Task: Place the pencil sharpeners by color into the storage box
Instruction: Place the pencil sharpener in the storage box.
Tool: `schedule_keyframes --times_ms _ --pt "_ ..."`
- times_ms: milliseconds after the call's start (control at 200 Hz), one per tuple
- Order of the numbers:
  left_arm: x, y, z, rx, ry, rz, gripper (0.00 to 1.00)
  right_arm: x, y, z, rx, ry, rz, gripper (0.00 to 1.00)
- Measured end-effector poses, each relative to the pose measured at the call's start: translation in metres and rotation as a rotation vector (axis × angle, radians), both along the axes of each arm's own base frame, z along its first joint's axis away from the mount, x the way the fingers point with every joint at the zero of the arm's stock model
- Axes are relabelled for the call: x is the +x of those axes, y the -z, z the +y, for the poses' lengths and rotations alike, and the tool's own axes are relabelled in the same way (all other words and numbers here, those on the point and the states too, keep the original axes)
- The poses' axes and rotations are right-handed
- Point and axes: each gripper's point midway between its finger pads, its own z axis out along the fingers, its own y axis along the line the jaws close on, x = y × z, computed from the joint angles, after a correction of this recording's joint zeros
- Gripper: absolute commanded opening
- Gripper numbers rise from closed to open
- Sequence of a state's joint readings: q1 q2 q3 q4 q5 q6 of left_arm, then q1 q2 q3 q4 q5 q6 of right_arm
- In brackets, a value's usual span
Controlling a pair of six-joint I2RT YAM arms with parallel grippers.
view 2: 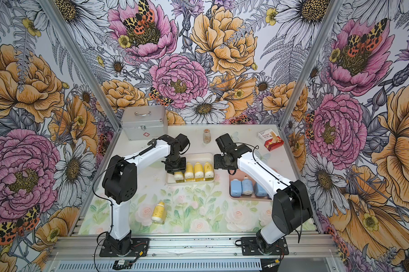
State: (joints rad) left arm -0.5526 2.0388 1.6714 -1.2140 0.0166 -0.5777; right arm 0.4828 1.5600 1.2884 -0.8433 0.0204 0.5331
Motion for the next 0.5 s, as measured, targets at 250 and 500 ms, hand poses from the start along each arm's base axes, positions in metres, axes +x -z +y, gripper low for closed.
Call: schedule_keyframes --times_ms 250,500 --pt "0.0008 0.001 -0.0005 -0.002 0.0 -0.004 0.54 -0.0001 0.0012 -0.0012 -0.001 0.002 0.003 0.67" --pt "0.0024 0.0033 -0.0024 -0.007 0.0 -0.012 0.59 -0.0003 0.0011 -0.0003 0.006 0.0 0.006 0.67"
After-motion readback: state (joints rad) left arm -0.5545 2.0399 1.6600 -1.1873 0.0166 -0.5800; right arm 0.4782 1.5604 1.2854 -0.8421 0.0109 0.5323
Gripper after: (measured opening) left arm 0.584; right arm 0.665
